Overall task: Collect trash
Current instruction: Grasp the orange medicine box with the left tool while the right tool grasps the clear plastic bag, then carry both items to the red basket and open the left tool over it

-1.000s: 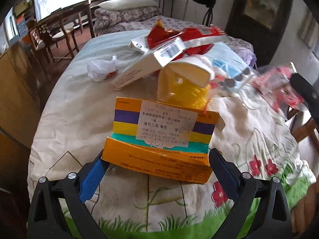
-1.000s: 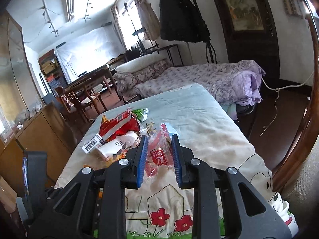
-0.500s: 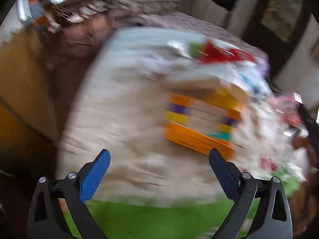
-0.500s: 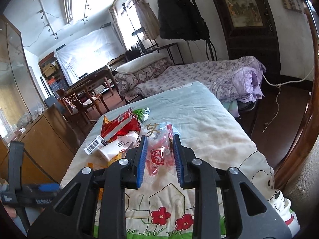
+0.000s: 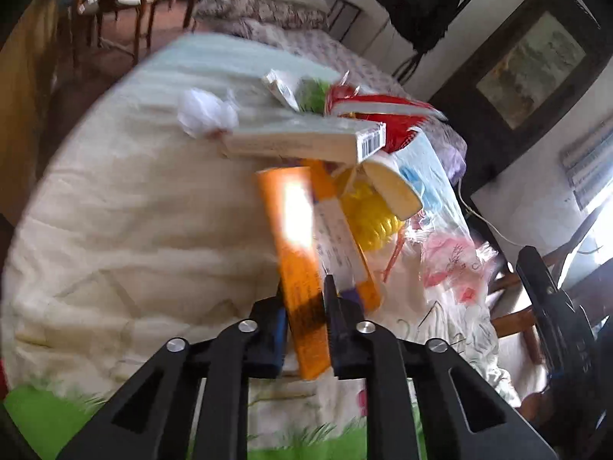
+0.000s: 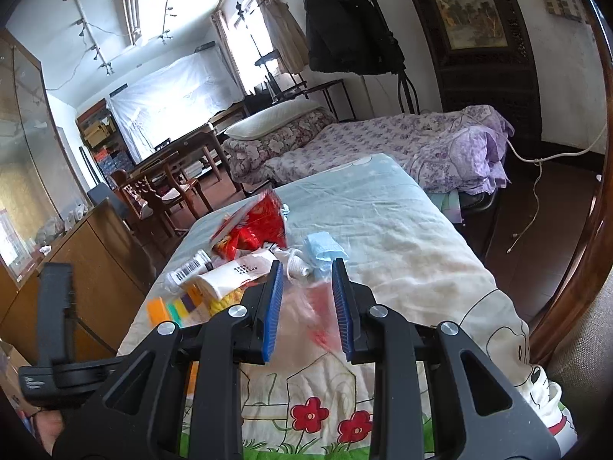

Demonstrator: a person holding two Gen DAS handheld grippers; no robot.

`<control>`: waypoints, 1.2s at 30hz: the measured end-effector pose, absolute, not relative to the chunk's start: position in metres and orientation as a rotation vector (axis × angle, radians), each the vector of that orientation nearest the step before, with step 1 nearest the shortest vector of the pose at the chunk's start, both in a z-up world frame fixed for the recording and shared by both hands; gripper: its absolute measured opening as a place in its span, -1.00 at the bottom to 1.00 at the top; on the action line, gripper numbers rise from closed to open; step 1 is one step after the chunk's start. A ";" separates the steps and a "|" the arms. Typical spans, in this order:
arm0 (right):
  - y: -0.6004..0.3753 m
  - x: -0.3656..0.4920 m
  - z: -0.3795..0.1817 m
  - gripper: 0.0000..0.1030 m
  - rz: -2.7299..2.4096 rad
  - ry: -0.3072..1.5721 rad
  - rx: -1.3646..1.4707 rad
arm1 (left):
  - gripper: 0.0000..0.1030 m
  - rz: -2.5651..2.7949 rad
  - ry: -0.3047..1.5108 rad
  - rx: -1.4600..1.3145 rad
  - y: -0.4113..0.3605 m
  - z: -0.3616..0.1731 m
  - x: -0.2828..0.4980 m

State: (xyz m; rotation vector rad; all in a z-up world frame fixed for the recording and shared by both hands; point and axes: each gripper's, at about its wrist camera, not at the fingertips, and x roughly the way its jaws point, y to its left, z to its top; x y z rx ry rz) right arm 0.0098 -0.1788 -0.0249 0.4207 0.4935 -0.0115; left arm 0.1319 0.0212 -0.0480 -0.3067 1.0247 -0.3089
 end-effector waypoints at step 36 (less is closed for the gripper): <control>-0.192 0.057 -0.059 0.53 0.054 0.806 0.662 | -0.69 0.168 0.921 -0.550 0.377 -0.060 -0.117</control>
